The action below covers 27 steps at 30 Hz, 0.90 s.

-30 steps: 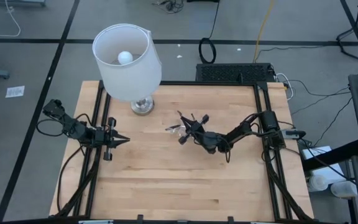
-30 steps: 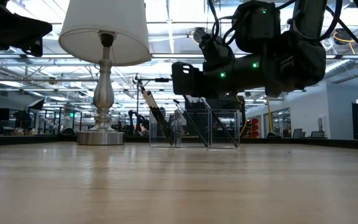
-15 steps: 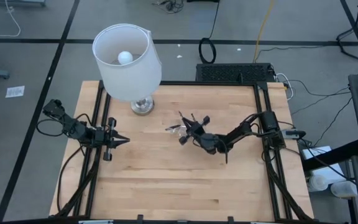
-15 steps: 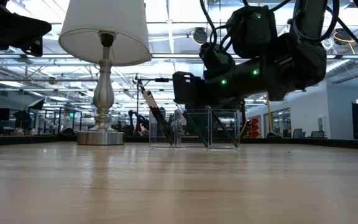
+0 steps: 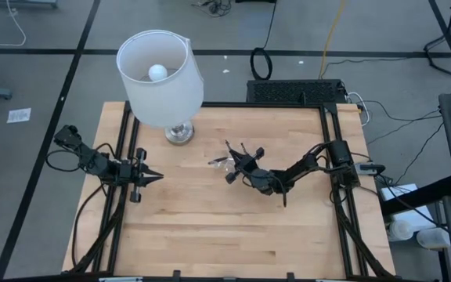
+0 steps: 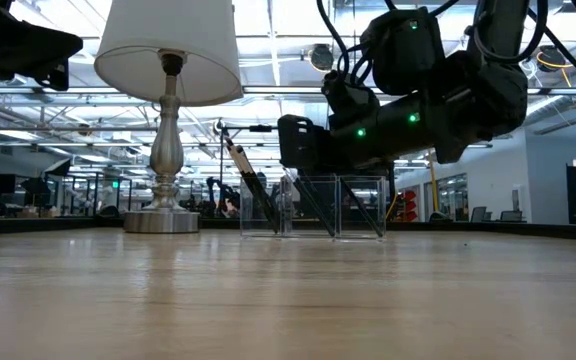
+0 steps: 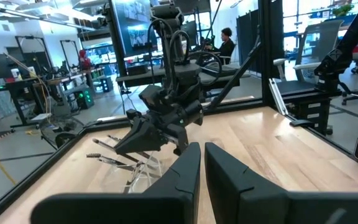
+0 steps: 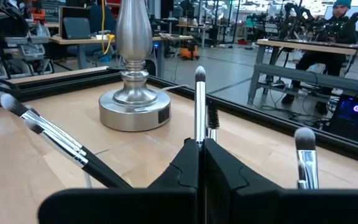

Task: Sort items
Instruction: Put the eyeshadow brush into the transparent organizer

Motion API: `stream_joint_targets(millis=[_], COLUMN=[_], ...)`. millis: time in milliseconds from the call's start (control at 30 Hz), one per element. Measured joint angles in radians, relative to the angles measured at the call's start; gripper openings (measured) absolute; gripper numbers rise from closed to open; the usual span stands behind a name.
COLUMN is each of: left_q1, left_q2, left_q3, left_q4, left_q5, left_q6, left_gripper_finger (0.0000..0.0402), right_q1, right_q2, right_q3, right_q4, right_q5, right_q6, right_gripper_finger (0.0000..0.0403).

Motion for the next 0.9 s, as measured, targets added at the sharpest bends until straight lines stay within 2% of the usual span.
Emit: stream_joint_targets(millis=[900], left_q1=[0.0], left_q2=[0.0], left_q3=[0.0], left_q4=[0.001], left_q5=[0.0], left_q6=[0.001], left_gripper_finger=[0.0033], right_q1=[-0.001], right_q2=[0.002], right_q3=[-0.002], right_q4=[0.01], right_q5=[-0.015], right_q6=[0.002], right_gripper_finger=[0.0035])
